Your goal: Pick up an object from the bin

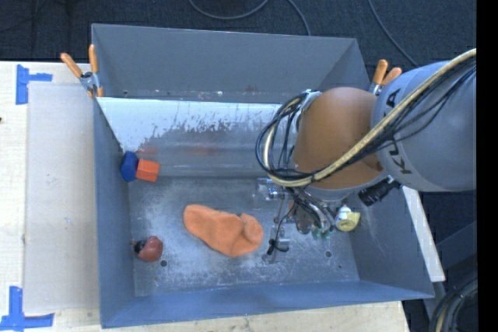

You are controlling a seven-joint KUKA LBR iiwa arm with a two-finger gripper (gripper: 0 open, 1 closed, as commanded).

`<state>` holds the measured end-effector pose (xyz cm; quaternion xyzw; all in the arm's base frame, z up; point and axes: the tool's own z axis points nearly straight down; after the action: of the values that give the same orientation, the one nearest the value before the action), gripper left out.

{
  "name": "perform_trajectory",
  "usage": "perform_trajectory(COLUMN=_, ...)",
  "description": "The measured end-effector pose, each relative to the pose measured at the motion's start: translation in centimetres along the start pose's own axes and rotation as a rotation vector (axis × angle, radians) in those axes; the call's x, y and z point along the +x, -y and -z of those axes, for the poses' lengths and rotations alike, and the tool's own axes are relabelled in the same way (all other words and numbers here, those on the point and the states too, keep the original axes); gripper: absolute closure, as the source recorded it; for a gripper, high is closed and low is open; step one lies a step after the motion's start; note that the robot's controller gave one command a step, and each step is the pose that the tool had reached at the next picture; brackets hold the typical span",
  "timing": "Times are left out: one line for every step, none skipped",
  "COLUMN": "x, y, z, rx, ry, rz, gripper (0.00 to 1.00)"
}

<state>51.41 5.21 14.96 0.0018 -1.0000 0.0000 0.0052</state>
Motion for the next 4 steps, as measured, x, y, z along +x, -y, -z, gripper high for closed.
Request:
perform_trajectory(x=-0.2, y=0.0, z=0.4, rx=0.0, ry=0.008, rz=-0.001, gripper=0.0)
perform_trajectory(x=0.9, y=-1.3, z=-3.4, rx=0.0, ry=0.01, rz=0.046, gripper=0.0)
perform_trajectory(x=-0.1, y=-2.8, z=-7.8, rx=0.0, ry=0.005, rz=0.218, gripper=1.0)
perform_trajectory(x=-0.1, y=-2.8, z=-7.8, rx=0.0, ry=0.005, rz=0.215, gripper=1.0)
